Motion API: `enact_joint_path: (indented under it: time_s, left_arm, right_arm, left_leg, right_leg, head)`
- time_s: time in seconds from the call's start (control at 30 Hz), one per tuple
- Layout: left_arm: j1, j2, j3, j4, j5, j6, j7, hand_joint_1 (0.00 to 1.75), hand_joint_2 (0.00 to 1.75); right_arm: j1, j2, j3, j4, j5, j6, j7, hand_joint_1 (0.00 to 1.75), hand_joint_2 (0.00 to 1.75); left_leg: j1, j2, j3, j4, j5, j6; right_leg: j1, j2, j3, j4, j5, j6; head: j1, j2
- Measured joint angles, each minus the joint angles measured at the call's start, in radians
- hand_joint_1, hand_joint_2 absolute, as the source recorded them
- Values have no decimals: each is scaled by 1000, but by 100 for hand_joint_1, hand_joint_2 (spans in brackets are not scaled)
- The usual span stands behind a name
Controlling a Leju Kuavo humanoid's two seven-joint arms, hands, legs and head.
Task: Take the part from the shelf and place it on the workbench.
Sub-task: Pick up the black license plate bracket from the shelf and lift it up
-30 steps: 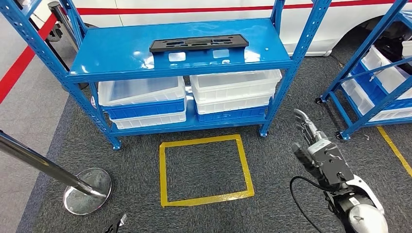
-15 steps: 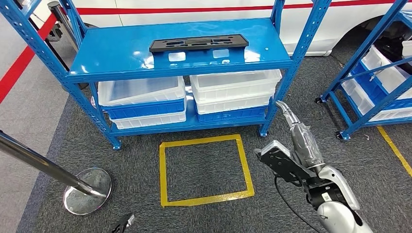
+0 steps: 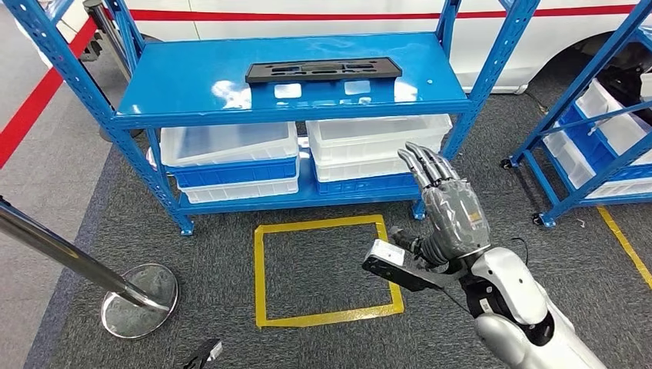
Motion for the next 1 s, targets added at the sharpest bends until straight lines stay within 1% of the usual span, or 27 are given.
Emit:
enact_joint_path:
  time_s: [0.03,0.07,0.1,0.13,0.17,0.23,0.3,0.33,0.37,0.43,0.47,0.5,0.53,0.57,0.6,0.63,0.67,0.73,0.8,0.83,0.87,0.9,0.93,0.97,1.0]
  left_arm:
    - [0,0,-3,0,-2,-6,1,0,0]
    - [0,1,-5,0,-2,-11,2,0,0]
    - [0,2,-7,1,-2,-15,3,0,0]
    - [0,2,-7,1,-1,-17,4,0,0]
    - [-1,4,-8,2,1,-17,4,0,0]
    - [-2,6,-8,3,6,-15,4,0,0]
    - [-2,11,-8,4,10,-11,5,0,0]
    - [-2,13,-8,5,11,-8,5,0,0]
    - [-2,15,-8,5,13,-5,5,0,0]
    - [-2,15,-8,5,17,0,7,0,0]
    - [0,16,-8,6,20,1,9,0,0]
    - [1,16,-8,6,22,2,11,0,0]
    - [2,17,-8,6,23,3,12,0,0]
    - [2,18,-8,7,24,3,15,0,0]
    - [2,19,-8,7,25,3,17,0,0]
    - [2,20,-8,8,25,3,21,0,0]
    - [2,21,-8,9,26,4,24,0,0]
    - [1,21,-8,10,24,6,31,0,0]
    - [2,21,-8,11,20,8,38,0,0]
    - [2,21,-8,11,19,9,40,0,0]
    - [2,21,-8,11,17,10,42,0,0]
    - [1,21,-8,11,15,11,43,0,0]
    - [1,21,-8,11,13,12,44,0,0]
    - [1,22,-8,11,10,12,45,0,0]
    - [1,22,-8,11,9,13,47,0,0]
  right_arm:
    - [-6,-5,9,1,5,0,2,0,131]
    - [-14,-9,16,3,5,-1,4,0,87]
    - [-23,-13,23,6,5,-1,4,0,44]
    - [-32,-15,31,9,4,-1,4,0,0]
    - [-39,-15,41,12,3,-1,5,0,0]
    - [-50,-13,58,20,2,-1,6,0,0]
    - [-61,-8,70,26,0,-2,6,0,0]
    - [-66,-5,74,29,-2,-2,7,0,0]
    - [-69,-1,79,31,-3,-2,7,0,0]
    - [-72,4,86,37,-4,-2,7,0,0]
    - [-72,7,90,40,-5,-2,7,0,0]
    - [-72,10,94,43,-5,-2,7,0,0]
    - [-72,14,96,45,-5,-2,8,0,0]
    - [-74,18,98,48,-6,-2,9,0,0]
    - [-75,23,99,51,-7,-3,11,0,0]
    - [-79,29,99,54,-7,-4,13,0,44]
    - [-83,34,99,57,-7,-5,17,0,87]
    - [-93,45,101,64,-7,-9,24,0,175]
    - [-106,57,101,75,-6,-10,34,0,175]
    - [-113,62,101,83,-6,-10,38,0,175]
    - [-121,67,101,92,-6,-11,40,0,175]
    - [-127,70,101,103,-7,-11,41,0,175]
    - [-130,72,101,114,-7,-11,43,0,175]
    - [-131,76,101,126,-7,-12,46,0,175]
    - [-133,80,101,140,-7,-12,48,0,175]
  left_leg:
    - [0,-3,3,5,-6,-2]
    - [0,-7,7,11,-13,-5]
    - [-1,-9,8,16,-21,-9]
    - [-1,-11,8,23,-28,-15]
    - [-1,-12,6,28,-33,-21]
    - [0,-13,3,30,-37,-32]
    - [1,-10,0,38,-47,-45]
    - [2,-7,-11,64,-61,-52]
    - [4,-4,-36,111,-82,-60]
    - [13,0,-116,248,-128,-71]
    - [18,1,-154,302,-135,-77]
    - [23,2,-176,321,-120,-81]
    - [27,3,-179,300,-84,-84]
    - [30,5,-165,244,-33,-86]
    - [31,6,-141,178,13,-87]
    - [29,7,-117,121,44,-86]
    - [27,8,-98,78,53,-81]
    - [21,6,-86,52,38,-67]
    - [23,4,-78,41,29,-52]
    - [25,4,-71,36,27,-45]
    - [26,3,-64,31,25,-37]
    - [24,3,-59,30,21,-31]
    - [21,2,-56,30,17,-25]
    - [18,1,-52,31,13,-21]
    - [14,-1,-46,32,7,-18]
  right_leg:
    - [-1,0,7,-31,35,-1]
    - [-1,1,29,-92,80,-3]
    - [-1,3,54,-151,112,-6]
    - [1,5,76,-201,130,-10]
    - [3,7,87,-228,133,-14]
    - [6,9,91,-240,123,-21]
    - [1,7,100,-248,121,-30]
    - [-2,5,107,-254,120,-35]
    - [-5,2,114,-259,117,-39]
    - [-7,-3,125,-261,109,-44]
    - [-9,-4,132,-261,103,-44]
    - [-11,-4,140,-261,97,-42]
    - [-13,-4,150,-261,90,-38]
    - [-16,-3,162,-261,81,-34]
    - [-19,-3,172,-262,73,-29]
    - [-19,-3,180,-262,65,-22]
    - [-18,-2,183,-262,59,-15]
    - [-15,-2,183,-265,55,-3]
    - [-16,-3,185,-264,47,8]
    - [-17,-2,179,-245,36,11]
    - [-17,-2,158,-204,17,13]
    - [-16,-1,123,-141,-6,12]
    - [-14,0,77,-70,-29,11]
    - [-12,0,33,-9,-40,10]
    - [-10,0,1,23,-32,7]
  head:
    - [0,0]
    - [0,0]
    - [0,0]
    - [0,0]
    - [0,0]
    - [0,0]
    - [-1,0]
    - [-2,0]
    - [-2,0]
    - [-3,0]
    - [-3,0]
    - [-3,0]
    - [-3,0]
    - [-3,0]
    - [-3,0]
    - [-3,0]
    - [-3,0]
    - [-4,0]
    - [-3,0]
    - [-2,0]
    - [-1,0]
    - [0,0]
    - [0,0]
    - [0,0]
    - [0,0]
